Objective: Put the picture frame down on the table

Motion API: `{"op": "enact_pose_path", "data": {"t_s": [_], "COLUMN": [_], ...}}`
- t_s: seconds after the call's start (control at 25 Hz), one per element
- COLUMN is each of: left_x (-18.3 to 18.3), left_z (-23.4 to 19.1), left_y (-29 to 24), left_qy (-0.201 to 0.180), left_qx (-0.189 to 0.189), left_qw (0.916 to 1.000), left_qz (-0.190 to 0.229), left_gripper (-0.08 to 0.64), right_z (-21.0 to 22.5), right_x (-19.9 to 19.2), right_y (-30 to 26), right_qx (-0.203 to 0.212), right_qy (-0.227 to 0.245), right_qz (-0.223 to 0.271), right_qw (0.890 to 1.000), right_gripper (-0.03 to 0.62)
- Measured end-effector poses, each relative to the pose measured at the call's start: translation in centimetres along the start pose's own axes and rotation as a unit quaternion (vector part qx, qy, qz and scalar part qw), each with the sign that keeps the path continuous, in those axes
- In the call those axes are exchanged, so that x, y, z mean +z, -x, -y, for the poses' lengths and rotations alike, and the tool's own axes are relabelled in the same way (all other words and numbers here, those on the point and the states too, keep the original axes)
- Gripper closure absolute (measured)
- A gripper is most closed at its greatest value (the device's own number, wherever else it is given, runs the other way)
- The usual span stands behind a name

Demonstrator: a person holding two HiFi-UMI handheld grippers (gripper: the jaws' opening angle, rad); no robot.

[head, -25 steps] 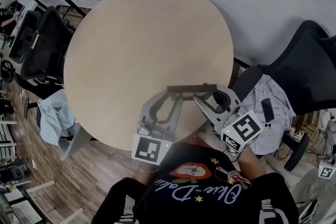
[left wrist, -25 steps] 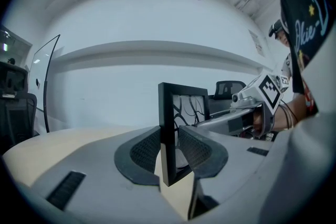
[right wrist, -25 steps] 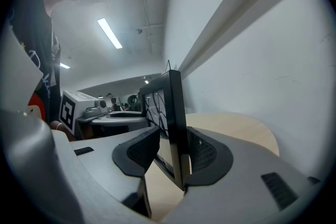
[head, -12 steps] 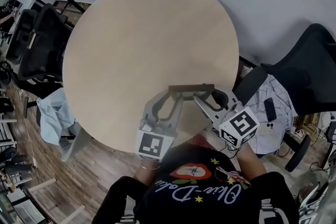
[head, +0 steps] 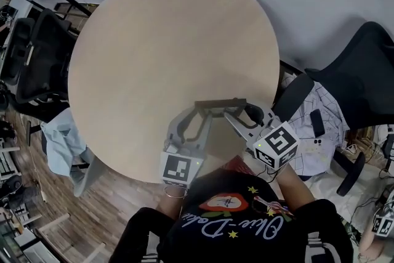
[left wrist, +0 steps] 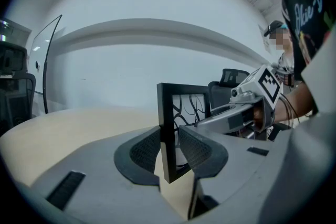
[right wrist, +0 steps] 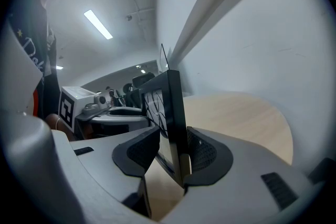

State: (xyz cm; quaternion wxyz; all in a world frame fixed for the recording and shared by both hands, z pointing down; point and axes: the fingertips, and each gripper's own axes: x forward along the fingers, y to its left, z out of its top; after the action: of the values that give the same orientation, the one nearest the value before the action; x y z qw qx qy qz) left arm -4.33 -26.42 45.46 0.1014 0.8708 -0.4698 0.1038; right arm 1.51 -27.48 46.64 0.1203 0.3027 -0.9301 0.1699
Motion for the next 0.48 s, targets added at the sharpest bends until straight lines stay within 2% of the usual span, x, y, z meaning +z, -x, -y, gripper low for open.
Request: {"op": "enact_pose_path", "data": {"t_s": [0.48], "left_x": [-3.2], "left_z": [-1.0], "left_y": [-1.3], "left_qy": [0.012], "left_qx": [-0.002], "left_qw": [0.9994], "left_qz": [-0.033], "left_gripper": [0.466], "right_z": [1.0], "right_x": [-2.9], "right_y": [-1.8], "right_qx": [0.003], "right_qy": [-0.011], "right_qz": [-0.038], "right_qw": [0.999], "right_gripper": [0.462]}}
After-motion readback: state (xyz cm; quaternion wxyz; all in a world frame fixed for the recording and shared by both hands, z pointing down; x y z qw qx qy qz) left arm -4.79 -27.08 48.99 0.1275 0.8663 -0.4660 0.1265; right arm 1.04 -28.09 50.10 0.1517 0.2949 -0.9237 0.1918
